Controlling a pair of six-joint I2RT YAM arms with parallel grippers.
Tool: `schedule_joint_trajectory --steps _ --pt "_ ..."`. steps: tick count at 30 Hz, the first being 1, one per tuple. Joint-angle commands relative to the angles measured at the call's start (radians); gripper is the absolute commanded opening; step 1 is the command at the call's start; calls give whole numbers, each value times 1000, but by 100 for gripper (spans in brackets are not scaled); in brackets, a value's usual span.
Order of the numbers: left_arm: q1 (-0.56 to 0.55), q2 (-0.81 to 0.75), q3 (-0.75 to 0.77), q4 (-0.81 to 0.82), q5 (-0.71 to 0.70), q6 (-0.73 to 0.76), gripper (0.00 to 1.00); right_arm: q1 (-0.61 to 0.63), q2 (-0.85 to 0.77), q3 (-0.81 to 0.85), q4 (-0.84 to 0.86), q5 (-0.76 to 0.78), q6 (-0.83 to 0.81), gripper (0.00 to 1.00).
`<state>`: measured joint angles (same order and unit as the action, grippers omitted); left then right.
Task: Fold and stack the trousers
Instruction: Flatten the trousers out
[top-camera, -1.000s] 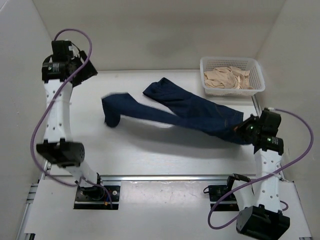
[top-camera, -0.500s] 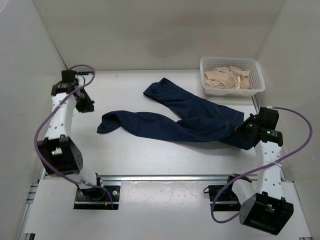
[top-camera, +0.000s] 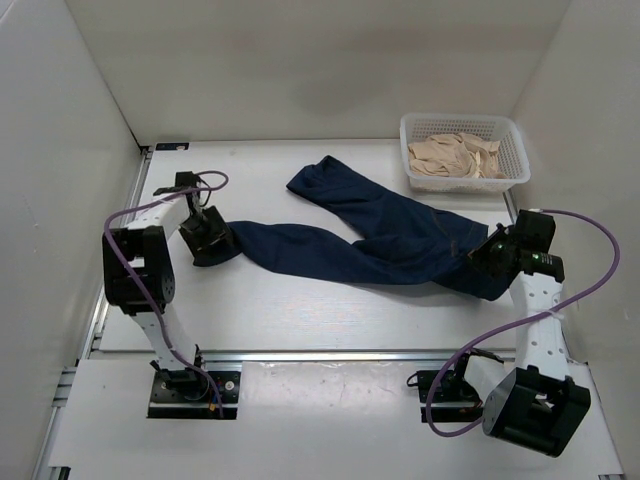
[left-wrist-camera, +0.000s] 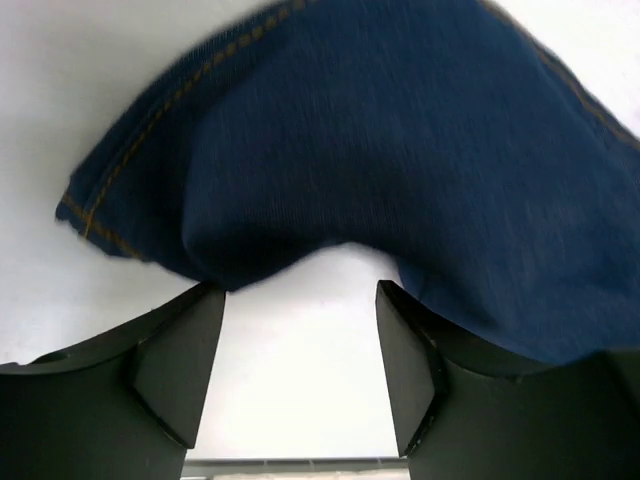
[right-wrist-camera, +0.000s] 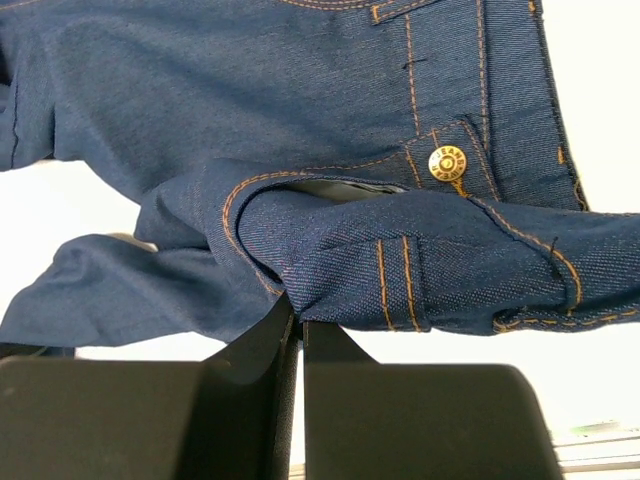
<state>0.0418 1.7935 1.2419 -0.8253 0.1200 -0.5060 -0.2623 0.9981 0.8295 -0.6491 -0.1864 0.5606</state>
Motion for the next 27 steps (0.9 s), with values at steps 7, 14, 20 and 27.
schedule_joint_trajectory --steps 7,14,20,27 --pt "58 116 129 23 -33 27 10 -3 -7 57 42 -28 -21 0" --pt "185 81 567 -219 -138 70 10 -3 13 149 51 -38 -1 0" --pt "236 81 978 -374 -164 79 10 -3 25 252 22 7 -21 0" --pt "296 -25 707 -336 -184 119 37 -3 -103 116 -36 4 -4 0"
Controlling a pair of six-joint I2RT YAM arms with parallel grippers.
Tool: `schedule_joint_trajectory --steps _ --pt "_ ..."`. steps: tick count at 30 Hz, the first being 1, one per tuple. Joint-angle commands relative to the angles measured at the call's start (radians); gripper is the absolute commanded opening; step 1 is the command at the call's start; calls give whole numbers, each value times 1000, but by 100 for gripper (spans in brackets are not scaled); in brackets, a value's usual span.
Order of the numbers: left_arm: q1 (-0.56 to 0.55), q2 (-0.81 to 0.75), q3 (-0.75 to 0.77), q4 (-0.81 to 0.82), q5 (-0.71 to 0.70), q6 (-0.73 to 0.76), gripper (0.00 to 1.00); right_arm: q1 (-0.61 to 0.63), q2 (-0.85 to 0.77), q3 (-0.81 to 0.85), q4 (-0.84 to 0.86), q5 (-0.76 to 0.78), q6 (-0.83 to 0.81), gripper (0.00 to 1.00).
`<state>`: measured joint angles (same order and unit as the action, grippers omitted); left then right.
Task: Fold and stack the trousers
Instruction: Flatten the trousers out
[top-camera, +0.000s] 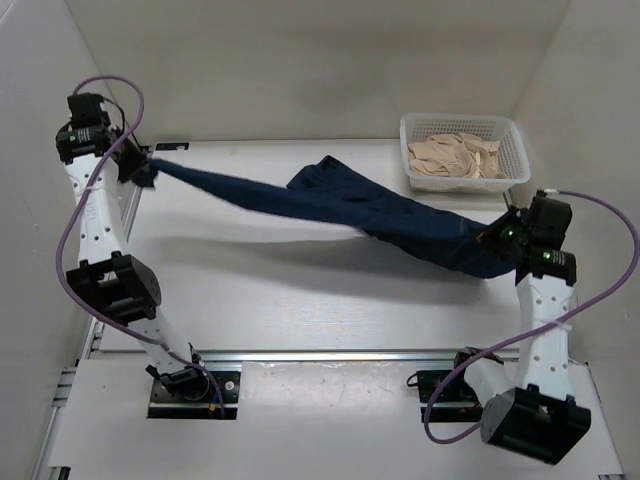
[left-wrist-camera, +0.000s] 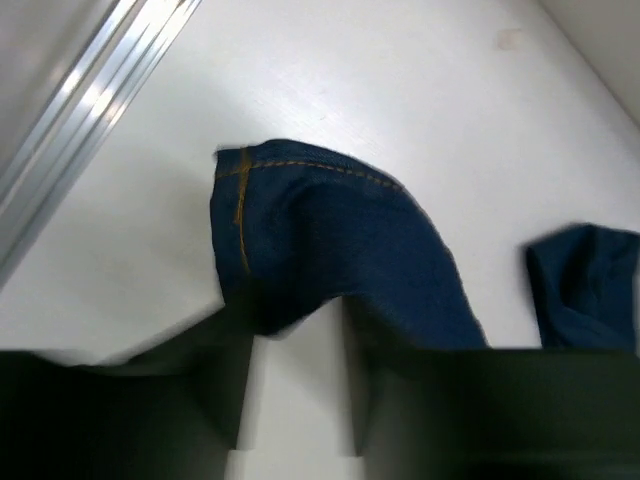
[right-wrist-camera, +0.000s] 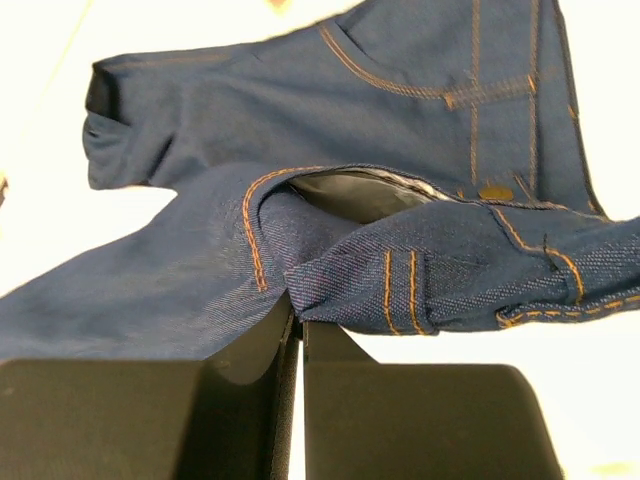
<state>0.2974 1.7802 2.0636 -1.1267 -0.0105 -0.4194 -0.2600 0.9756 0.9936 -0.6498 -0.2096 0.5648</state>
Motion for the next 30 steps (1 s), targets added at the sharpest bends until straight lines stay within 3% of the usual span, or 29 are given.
schedule_joint_trajectory --steps 1,2,3,4,5,7,8,9,10,14,15,16,17,18,20,22,23,27,30 --pt "40 -22 -178 -25 -54 59 59 -5 -112 -100 -56 47 4 0" --pt "40 -43 -198 -16 -54 71 81 -5 -147 -127 -65 58 4 2" --pt "40 -54 -210 -16 -63 80 100 -5 -208 -144 -94 81 15 17" --pt "31 -67 -211 -16 -84 80 100 -5 -222 -144 -109 93 15 60" --pt "31 -67 -198 -16 -85 80 100 -5 -222 -144 -122 102 15 74" --pt "31 -67 -178 -16 -57 91 100 -5 -210 -98 -143 137 -11 89" --pt "31 -67 -166 -16 -57 91 100 -5 -198 -81 -143 150 -11 89" --pt "20 -67 -166 -16 -46 91 94 -5 -189 -63 -143 159 -11 91" --pt "20 -67 -186 -16 -46 91 72 -5 -167 -26 -143 159 -20 91" --pt "11 -87 -323 54 18 91 15 -5 -112 23 -132 122 -29 75" --pt "11 -87 -362 71 38 79 10 -5 -112 23 -122 109 -29 67" --pt "11 -87 -402 91 58 79 10 -5 -101 5 -108 83 -29 43" --pt "11 -87 -478 134 108 79 11 -5 -101 -9 -108 66 -29 31" --pt "11 -76 -508 148 124 64 34 -5 -91 -24 -96 50 -29 23" --pt "11 -47 -575 175 190 53 71 -5 -91 -76 -87 17 -29 13" --pt "11 -2 -600 205 221 53 100 -5 -81 -114 -77 -40 -29 13" --pt "11 11 -611 217 221 41 100 -5 -81 -133 -77 -56 -29 24" --pt "-30 84 -620 238 184 21 100 -5 -112 -185 -68 -79 -20 47" --pt "-43 104 -641 239 94 -7 95 -5 -123 -175 -77 -79 -29 52"
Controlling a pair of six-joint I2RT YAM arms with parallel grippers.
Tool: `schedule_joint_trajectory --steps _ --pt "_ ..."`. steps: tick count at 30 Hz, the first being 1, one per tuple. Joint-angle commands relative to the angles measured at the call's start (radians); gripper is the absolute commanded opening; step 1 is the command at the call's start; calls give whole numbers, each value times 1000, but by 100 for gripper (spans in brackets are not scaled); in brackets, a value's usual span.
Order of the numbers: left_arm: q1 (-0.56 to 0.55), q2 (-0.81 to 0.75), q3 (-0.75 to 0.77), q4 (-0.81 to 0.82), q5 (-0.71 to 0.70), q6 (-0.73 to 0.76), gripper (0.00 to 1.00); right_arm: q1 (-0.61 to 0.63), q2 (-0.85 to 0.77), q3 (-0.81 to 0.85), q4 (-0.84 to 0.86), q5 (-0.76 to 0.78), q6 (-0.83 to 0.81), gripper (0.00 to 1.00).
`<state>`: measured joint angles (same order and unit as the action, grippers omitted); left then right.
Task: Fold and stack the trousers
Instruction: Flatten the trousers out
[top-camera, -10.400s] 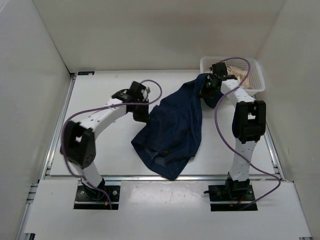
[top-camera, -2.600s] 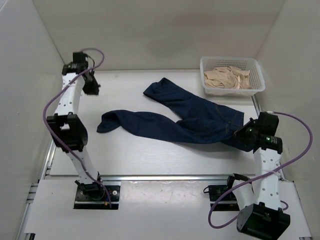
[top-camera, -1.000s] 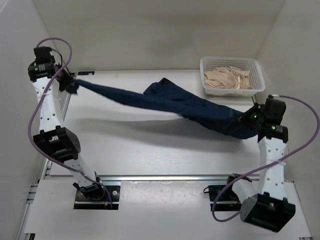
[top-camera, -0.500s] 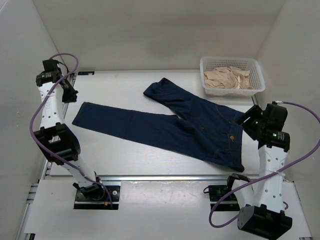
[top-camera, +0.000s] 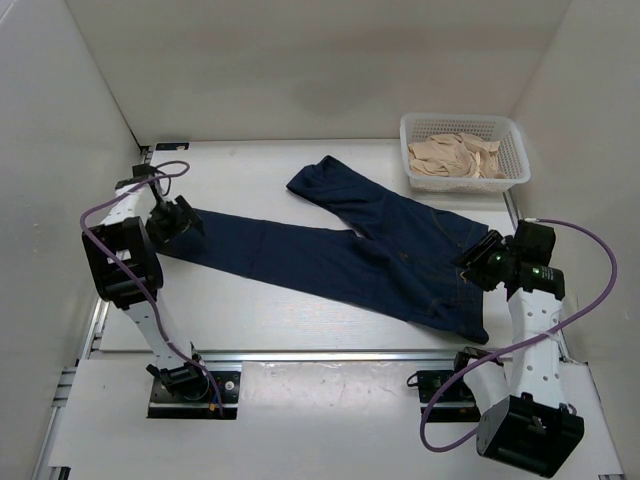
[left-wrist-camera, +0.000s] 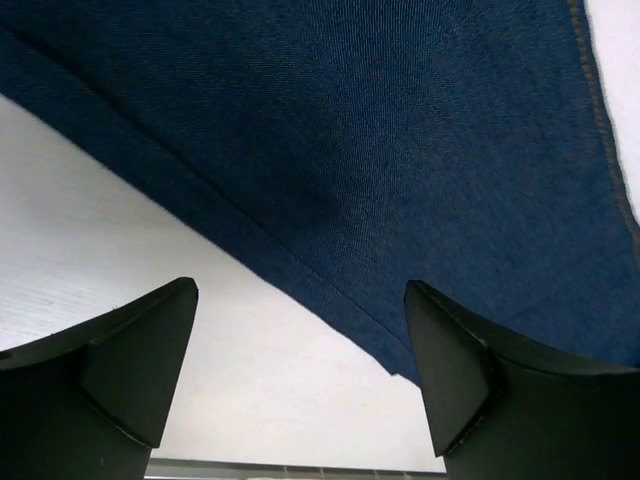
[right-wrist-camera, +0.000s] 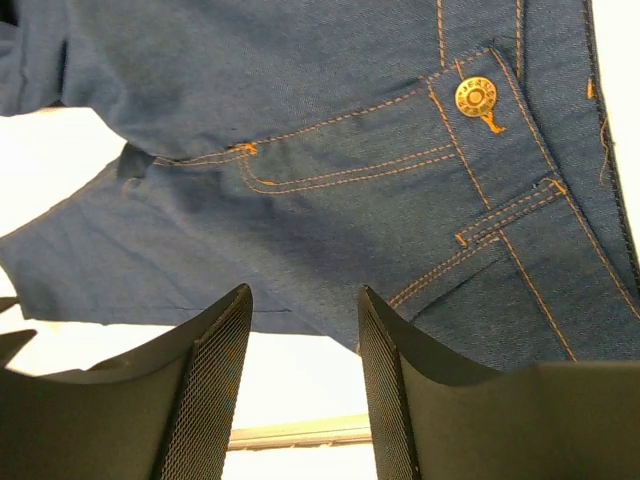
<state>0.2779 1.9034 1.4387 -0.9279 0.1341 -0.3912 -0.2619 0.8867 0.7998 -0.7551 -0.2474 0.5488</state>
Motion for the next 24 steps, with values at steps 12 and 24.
schedule_joint_trajectory --steps 12,24 --pt "-42 111 -27 106 -71 -112 55 -3 -15 107 -1 -41 -13 60" --pt "18 -134 20 72 -192 -175 10 -3 -3 57 -76 -41 3 69"
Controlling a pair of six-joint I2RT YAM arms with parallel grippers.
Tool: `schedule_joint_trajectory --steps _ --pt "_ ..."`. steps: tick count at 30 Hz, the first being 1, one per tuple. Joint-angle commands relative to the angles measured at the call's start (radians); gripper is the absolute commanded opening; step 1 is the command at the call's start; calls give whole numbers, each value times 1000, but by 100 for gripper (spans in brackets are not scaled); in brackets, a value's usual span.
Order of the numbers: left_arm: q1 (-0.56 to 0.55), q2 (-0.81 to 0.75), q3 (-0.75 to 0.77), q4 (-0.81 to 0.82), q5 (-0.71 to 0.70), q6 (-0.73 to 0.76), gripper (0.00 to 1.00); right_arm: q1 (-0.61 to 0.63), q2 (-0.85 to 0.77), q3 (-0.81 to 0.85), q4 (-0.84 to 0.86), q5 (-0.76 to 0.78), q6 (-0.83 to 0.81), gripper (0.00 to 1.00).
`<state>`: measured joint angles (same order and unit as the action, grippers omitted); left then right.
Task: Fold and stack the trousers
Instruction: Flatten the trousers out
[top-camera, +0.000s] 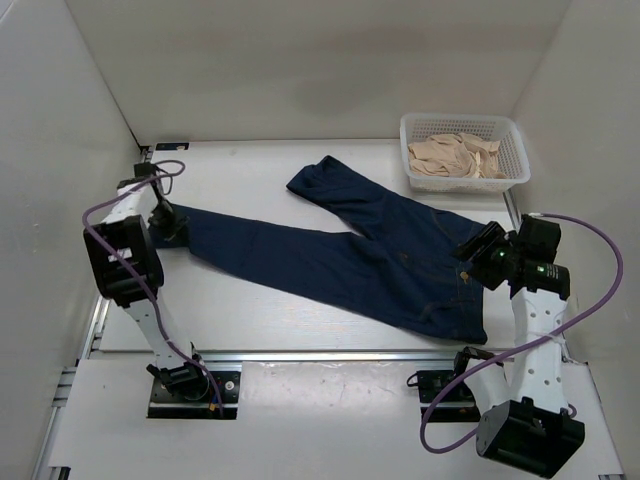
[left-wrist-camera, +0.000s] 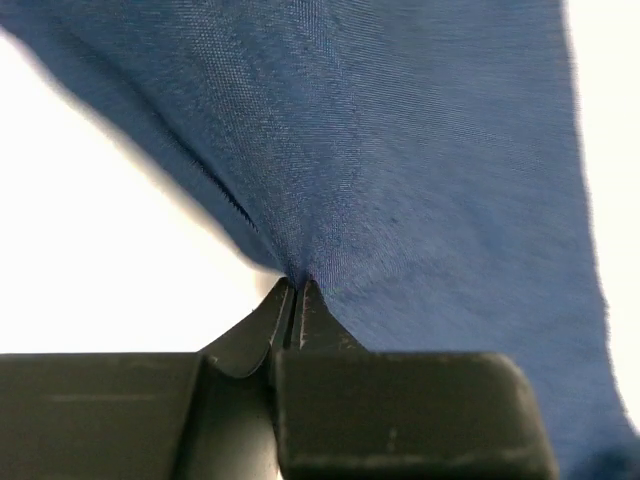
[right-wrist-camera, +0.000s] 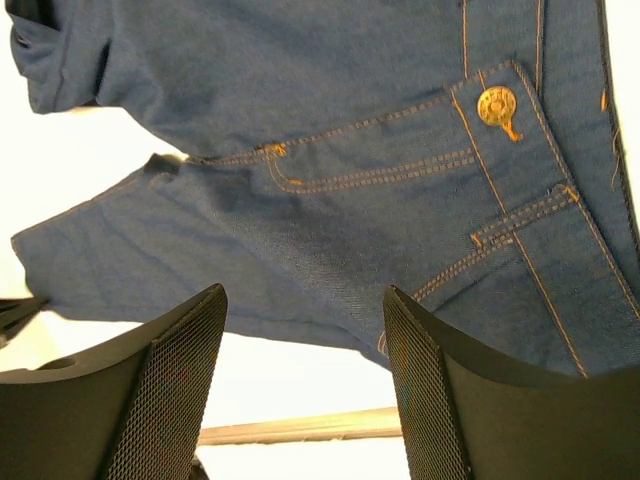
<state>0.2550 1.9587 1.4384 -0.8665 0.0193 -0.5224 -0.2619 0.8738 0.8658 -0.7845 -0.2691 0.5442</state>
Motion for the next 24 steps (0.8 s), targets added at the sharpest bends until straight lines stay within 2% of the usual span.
schedule_joint_trajectory --steps 1,4,9,12,13,14,15,16,17,18,20,21,23,24 --pt "50 -239 20 0 -88 -44 10 -3 22 -26 -59 -28 22 69" --pt "59 -279 60 -26 -102 -44 10 -3 22 -132 -68 -71 56 69" --pt "78 -300 108 -58 -124 -54 10 -3 -79 -269 -78 -93 111 69" --pt "78 -291 108 -69 -107 -45 10 -3 -90 -289 -67 -65 111 64" --pt "78 -291 108 -69 -96 -33 10 -3 -90 -289 -67 -53 102 60" --pt "78 -291 108 -69 -87 -24 18 -3 -78 -259 -53 -42 102 57" --pt "78 -291 117 -78 -73 11 73 -3 -47 -199 -14 -42 55 49" --pt "78 -291 117 -78 -73 21 96 -3 -32 -173 2 -42 33 43" --pt "67 -291 131 -89 -73 33 100 -3 -10 -142 13 -42 -4 38" --pt "53 -291 140 -101 -73 51 100 6 35 -84 27 -42 -27 28" --pt "30 -313 155 -101 -73 61 100 24 91 -25 39 -42 -67 19" --pt "17 -313 168 -111 -73 61 100 39 152 4 59 -42 -93 11" --pt "-35 -323 182 -111 -64 73 100 125 255 83 100 -42 -102 7" --pt "-81 -323 192 -111 -46 82 96 169 296 111 111 -30 -113 7"
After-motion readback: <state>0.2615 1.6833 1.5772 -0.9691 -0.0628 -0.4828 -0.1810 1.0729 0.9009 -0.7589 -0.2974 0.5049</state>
